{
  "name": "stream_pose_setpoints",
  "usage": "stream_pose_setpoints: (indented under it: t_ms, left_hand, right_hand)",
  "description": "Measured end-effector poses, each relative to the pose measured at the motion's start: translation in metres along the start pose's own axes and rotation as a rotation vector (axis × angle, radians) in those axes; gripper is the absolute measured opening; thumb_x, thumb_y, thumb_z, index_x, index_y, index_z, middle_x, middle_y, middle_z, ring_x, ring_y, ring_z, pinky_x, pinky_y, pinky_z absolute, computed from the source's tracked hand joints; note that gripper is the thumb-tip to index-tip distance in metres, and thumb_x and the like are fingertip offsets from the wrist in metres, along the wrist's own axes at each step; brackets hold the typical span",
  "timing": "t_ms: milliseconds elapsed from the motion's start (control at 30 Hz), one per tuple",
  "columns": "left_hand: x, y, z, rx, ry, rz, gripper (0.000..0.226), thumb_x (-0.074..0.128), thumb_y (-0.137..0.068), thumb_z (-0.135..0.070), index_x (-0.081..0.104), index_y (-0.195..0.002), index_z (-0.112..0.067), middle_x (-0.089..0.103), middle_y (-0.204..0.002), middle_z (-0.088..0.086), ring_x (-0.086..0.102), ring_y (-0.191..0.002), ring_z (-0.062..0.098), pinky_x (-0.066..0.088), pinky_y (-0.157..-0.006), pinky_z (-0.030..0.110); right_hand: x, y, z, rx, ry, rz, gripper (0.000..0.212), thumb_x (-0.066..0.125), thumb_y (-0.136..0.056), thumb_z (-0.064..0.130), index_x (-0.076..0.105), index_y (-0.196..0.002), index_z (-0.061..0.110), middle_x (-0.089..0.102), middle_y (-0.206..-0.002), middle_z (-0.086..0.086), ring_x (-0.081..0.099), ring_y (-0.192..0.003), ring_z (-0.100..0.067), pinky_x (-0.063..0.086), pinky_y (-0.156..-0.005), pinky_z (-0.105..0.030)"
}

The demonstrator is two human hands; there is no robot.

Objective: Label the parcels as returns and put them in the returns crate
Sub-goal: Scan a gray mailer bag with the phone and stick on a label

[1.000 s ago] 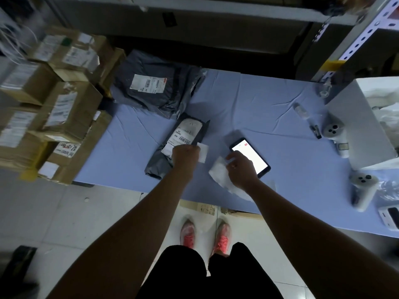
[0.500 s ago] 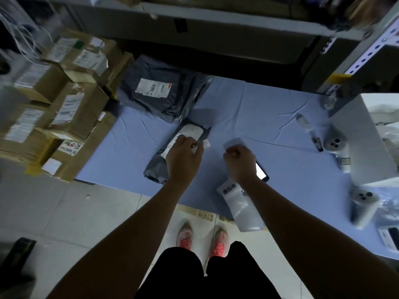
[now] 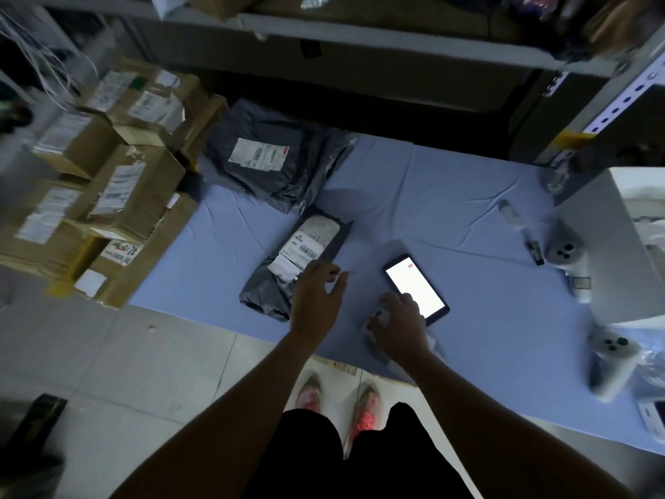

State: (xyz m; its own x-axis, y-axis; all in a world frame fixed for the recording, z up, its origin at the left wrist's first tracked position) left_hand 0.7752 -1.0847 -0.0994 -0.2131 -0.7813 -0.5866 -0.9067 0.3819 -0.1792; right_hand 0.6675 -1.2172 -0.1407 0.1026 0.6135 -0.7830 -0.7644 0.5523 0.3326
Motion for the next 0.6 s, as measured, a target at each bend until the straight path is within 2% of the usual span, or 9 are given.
stream_pose_setpoints:
  t_ms: [67,167,233,267,333,433,500,533,600]
  left_hand:
    - [-0.003,-0.010,-0.004,0.090,-0.005,-0.021,0.013,0.071,-0.092,-0.017,0.069,-0.094,-0.004,0.065,-0.087,0.004,0.058,-0.080,0.009,0.045,-0.073,0.009]
    - [-0.009,-0.022,-0.009,0.184,-0.029,-0.018,0.011,0.074,-0.089,-0.012,0.070,-0.094,-0.003,0.062,-0.089,0.004,0.055,-0.080,0.009,0.045,-0.074,0.010]
    - [-0.013,-0.026,-0.010,0.243,-0.045,0.007,0.013,0.076,-0.086,-0.009,0.069,-0.096,-0.004,0.062,-0.094,0.005,0.059,-0.085,0.013,0.051,-0.077,0.018]
    - [-0.014,-0.027,-0.010,0.248,-0.034,0.033,0.015,0.076,-0.085,-0.009,0.069,-0.097,-0.004,0.062,-0.098,0.006,0.061,-0.089,0.016,0.053,-0.079,0.024]
    - [-0.018,-0.034,-0.006,0.213,-0.007,0.074,0.019,0.077,-0.084,-0.010,0.068,-0.101,-0.006,0.063,-0.105,0.008,0.063,-0.096,0.022,0.055,-0.084,0.035]
    - [-0.030,-0.045,0.008,0.198,-0.032,0.091,0.052,0.087,-0.072,-0.014,0.064,-0.117,-0.006,0.055,-0.126,0.012,0.060,-0.113,0.029,0.056,-0.093,0.045]
    - [-0.045,-0.054,0.014,0.228,-0.185,0.166,0.086,0.096,-0.058,-0.025,0.056,-0.133,-0.008,0.046,-0.142,0.014,0.055,-0.122,0.030,0.051,-0.096,0.035]
    - [-0.053,-0.059,0.015,0.227,-0.203,0.203,0.094,0.097,-0.056,-0.029,0.053,-0.137,-0.011,0.046,-0.143,0.012,0.056,-0.121,0.025,0.049,-0.093,0.029]
    - [-0.061,-0.069,0.023,0.096,-0.035,0.212,0.080,0.094,-0.063,-0.027,0.053,-0.132,-0.022,0.060,-0.123,-0.003,0.060,-0.107,0.002,0.048,-0.089,0.012]
  right_hand:
    - [-0.010,-0.007,0.012,-0.011,-0.078,-0.036,0.031,0.063,-0.090,0.031,0.064,-0.117,0.016,0.062,-0.115,-0.003,0.057,-0.109,-0.023,0.048,-0.095,-0.041]
    - [-0.029,-0.022,0.046,0.174,-0.665,0.076,0.034,0.062,-0.092,0.044,0.069,-0.108,0.015,0.074,-0.102,-0.001,0.069,-0.097,-0.021,0.054,-0.092,-0.040]
    - [-0.039,-0.030,0.072,0.277,-1.047,0.188,0.032,0.064,-0.094,0.039,0.067,-0.110,0.012,0.076,-0.096,-0.010,0.073,-0.088,-0.022,0.056,-0.085,-0.035]
    - [-0.044,-0.034,0.082,0.277,-1.133,0.198,0.027,0.067,-0.094,0.029,0.065,-0.113,0.009,0.076,-0.093,-0.011,0.074,-0.083,-0.019,0.057,-0.079,-0.031]
    - [-0.050,-0.041,0.097,0.213,-1.116,0.156,0.033,0.071,-0.089,0.008,0.064,-0.121,0.006,0.074,-0.085,-0.005,0.072,-0.072,-0.011,0.058,-0.071,-0.026]
    - [-0.049,-0.048,0.107,0.139,-0.998,0.095,0.030,0.073,-0.086,0.006,0.065,-0.113,0.016,0.074,-0.088,-0.007,0.071,-0.076,-0.013,0.056,-0.069,-0.025]
    - [-0.048,-0.051,0.113,0.108,-1.021,0.060,0.023,0.071,-0.088,0.005,0.064,-0.105,0.019,0.073,-0.093,-0.008,0.071,-0.086,-0.016,0.058,-0.072,-0.024]
    - [-0.048,-0.055,0.115,0.114,-1.064,0.048,0.022,0.070,-0.089,0.005,0.064,-0.104,0.020,0.073,-0.091,-0.006,0.071,-0.086,-0.016,0.058,-0.075,-0.025]
    - [-0.046,-0.063,0.122,0.153,-1.154,0.047,0.021,0.069,-0.090,0.007,0.066,-0.105,0.022,0.073,-0.090,-0.002,0.070,-0.086,-0.015,0.057,-0.081,-0.028]
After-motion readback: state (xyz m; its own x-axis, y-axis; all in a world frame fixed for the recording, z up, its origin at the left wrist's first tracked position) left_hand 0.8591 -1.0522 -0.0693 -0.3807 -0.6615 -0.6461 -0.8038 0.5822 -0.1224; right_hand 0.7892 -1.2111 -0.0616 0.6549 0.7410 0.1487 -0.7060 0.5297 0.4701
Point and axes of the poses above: each hand's wrist, its own y-axis away from the middle knuckle, its own x-axis out of the palm, z = x × y, the point moved 2 cm from there along -y, towards the middle knuckle
